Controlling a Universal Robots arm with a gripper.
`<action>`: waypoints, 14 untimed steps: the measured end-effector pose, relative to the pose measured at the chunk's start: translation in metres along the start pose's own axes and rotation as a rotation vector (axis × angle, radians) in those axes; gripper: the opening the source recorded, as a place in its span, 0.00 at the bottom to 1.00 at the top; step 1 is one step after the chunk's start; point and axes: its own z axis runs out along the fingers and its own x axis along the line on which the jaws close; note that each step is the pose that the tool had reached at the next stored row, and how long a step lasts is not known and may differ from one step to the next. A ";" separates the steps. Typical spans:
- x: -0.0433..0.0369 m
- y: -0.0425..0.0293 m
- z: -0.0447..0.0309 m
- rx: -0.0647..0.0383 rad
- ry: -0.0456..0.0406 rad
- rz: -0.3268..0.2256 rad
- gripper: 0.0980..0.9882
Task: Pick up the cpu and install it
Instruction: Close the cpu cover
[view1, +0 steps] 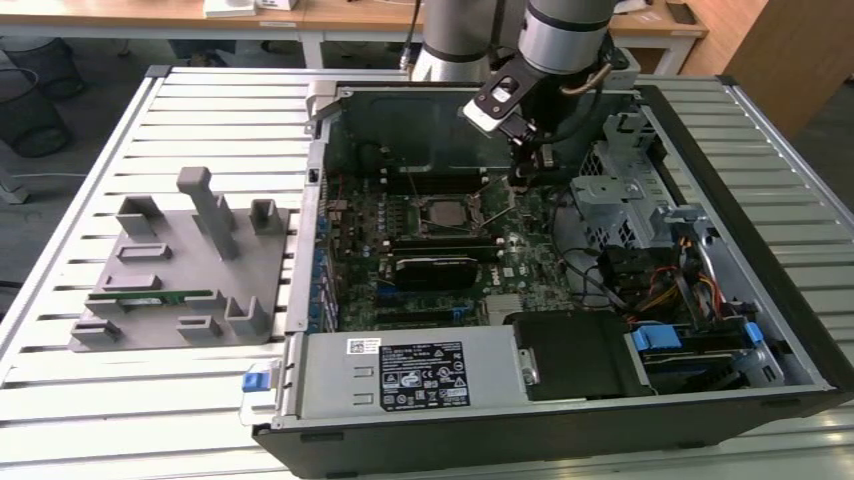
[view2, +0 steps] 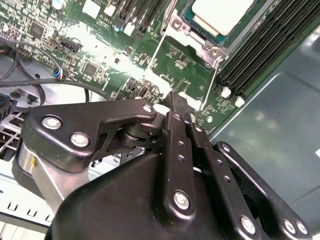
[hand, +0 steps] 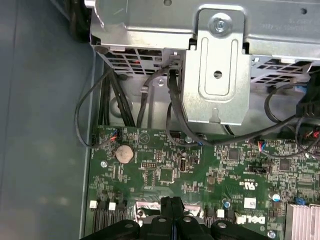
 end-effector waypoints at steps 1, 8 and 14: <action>0.0002 0.0010 0.0007 0.000 0.0002 0.000 0.01; 0.0026 0.0068 0.0046 0.000 0.0001 0.000 0.01; 0.0041 0.0101 0.0065 0.000 0.0001 0.000 0.01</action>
